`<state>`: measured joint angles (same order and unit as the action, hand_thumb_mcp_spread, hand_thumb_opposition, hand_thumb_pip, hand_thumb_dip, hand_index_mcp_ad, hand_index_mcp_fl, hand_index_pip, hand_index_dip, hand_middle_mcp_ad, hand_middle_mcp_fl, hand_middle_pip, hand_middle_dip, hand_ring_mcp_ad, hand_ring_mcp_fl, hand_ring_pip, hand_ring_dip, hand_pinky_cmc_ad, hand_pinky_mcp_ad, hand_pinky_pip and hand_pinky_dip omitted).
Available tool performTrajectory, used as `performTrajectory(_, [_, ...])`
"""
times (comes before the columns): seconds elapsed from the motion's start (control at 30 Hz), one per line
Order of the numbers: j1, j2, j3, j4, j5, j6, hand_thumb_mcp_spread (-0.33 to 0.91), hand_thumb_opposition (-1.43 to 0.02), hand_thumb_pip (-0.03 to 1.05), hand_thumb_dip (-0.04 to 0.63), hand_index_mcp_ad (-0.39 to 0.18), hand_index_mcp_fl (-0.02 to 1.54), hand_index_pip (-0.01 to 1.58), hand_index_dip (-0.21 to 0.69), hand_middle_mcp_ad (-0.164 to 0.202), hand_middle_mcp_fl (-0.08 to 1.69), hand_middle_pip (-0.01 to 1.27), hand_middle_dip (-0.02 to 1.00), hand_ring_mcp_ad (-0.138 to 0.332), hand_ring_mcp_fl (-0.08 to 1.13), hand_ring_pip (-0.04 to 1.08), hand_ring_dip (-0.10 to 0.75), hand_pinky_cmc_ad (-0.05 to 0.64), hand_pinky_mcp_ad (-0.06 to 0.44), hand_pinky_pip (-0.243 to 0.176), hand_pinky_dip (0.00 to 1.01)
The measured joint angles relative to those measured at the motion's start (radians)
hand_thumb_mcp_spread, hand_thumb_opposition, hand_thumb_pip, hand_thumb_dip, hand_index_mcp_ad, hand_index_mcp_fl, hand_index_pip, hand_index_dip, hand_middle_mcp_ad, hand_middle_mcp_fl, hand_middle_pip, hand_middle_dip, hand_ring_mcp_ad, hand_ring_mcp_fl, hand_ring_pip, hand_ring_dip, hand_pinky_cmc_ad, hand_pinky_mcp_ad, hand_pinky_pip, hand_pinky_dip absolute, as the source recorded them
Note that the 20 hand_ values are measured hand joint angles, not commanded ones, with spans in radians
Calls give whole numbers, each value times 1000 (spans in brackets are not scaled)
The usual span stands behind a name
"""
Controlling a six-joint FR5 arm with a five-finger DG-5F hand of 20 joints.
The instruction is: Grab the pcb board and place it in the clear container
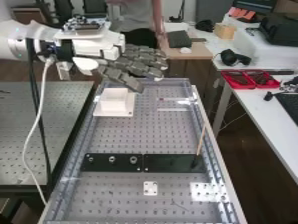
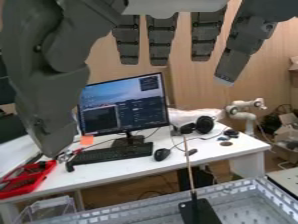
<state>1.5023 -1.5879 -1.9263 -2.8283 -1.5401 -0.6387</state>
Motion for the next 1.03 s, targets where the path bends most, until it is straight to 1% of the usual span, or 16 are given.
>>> performTrajectory(0.13, [-1, 4, 4, -8, -20, -16, 316, -782, 487, 157, -72, 72, 108, 152, 44, 3, 141, 131, 204, 0, 93, 28, 398, 281, -127, 639])
performTrajectory(0.4, [7, 1, 5, -28, -45, -23, 316, -782, 487, 157, -68, 72, 105, 152, 44, 3, 141, 131, 204, 0, 96, 28, 398, 279, -127, 639])
performTrajectory(0.9, [16, -3, 6, -15, -42, -22, 316, -782, 487, 157, -68, 72, 105, 152, 44, 3, 141, 131, 204, 0, 93, 28, 398, 279, -127, 642])
performTrajectory(1.03, [15, -4, 7, -8, -41, -23, 316, -782, 489, 157, -68, 72, 105, 152, 44, 3, 141, 131, 204, 0, 93, 28, 398, 279, -127, 627])
